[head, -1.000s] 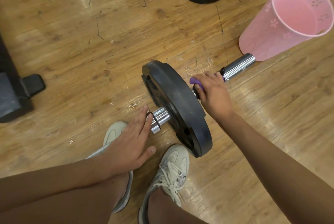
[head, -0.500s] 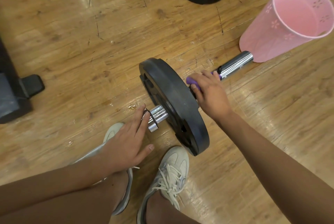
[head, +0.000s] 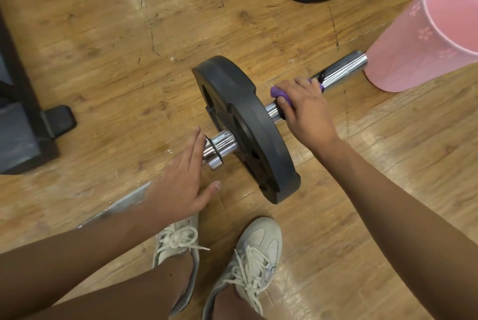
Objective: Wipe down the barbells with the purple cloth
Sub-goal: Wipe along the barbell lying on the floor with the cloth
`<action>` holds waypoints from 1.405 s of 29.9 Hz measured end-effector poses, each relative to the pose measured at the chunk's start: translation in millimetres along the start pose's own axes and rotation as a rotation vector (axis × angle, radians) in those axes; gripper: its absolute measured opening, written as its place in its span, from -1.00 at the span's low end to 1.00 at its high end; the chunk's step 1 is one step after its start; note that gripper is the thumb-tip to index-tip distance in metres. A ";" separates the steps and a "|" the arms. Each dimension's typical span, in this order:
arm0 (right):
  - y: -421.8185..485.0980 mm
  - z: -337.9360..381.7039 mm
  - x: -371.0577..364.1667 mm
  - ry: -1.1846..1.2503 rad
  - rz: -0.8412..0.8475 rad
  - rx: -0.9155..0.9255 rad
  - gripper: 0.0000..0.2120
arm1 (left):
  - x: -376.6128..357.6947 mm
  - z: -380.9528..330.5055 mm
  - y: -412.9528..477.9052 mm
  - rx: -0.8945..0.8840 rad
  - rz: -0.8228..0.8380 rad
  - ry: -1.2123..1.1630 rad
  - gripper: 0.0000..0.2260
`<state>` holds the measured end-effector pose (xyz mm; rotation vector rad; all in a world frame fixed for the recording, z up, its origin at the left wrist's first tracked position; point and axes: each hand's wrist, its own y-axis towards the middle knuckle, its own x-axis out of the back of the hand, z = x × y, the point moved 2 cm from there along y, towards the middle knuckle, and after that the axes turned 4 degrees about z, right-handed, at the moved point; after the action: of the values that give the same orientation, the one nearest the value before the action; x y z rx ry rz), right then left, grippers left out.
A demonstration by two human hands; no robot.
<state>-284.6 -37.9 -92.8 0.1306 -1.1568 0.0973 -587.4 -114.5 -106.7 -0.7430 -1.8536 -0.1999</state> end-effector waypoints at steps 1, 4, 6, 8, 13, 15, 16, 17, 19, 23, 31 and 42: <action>0.4 4.7 -4.1 -0.002 0.008 0.056 -0.73 | 1.3 0.8 1.8 0.011 -0.006 0.006 -0.15; 6.8 6.9 -11.0 -0.024 0.074 0.213 -0.66 | 5.4 2.5 6.7 0.051 -0.019 0.022 -0.15; 15.4 1.2 -8.5 -0.042 0.096 0.264 -0.64 | 8.7 2.5 10.3 0.091 -0.040 0.042 -0.16; 19.9 -3.1 -5.1 -0.032 0.051 0.253 -0.66 | 12.0 0.8 14.3 0.119 -0.068 0.069 -0.18; 21.5 3.4 -14.0 -0.002 -0.015 0.116 -0.66 | 13.2 0.6 22.5 0.201 -0.103 0.076 -0.24; 18.8 8.2 -19.5 0.002 0.006 0.161 -0.63 | 13.6 0.9 24.6 0.213 -0.122 0.096 -0.28; 17.5 9.0 -21.0 0.003 0.010 0.194 -0.62 | 13.9 0.8 25.4 0.217 -0.126 0.104 -0.30; 17.2 8.4 -21.3 -0.003 0.009 0.220 -0.61 | 14.4 0.6 26.3 0.221 -0.127 0.109 -0.30; 18.1 4.5 -19.2 -0.025 0.011 0.245 -0.58 | 15.5 -0.8 27.9 0.227 -0.125 0.115 -0.31; 31.3 -14.2 -10.9 0.003 -0.015 0.177 -0.60 | 16.4 -0.9 31.8 0.244 -0.126 0.089 -0.33; 25.2 16.1 -20.3 0.061 -0.036 0.190 -0.61 | 21.8 9.3 37.2 0.307 -0.107 0.046 -0.32; 72.5 -10.1 -5.4 0.044 -0.010 -0.006 -0.63 | 38.1 22.8 49.5 0.342 -0.173 0.067 -0.34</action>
<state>-288.1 35.2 -98.0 0.1286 -1.1120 0.0877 -585.4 -49.6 -92.3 -0.3366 -1.8258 -0.0154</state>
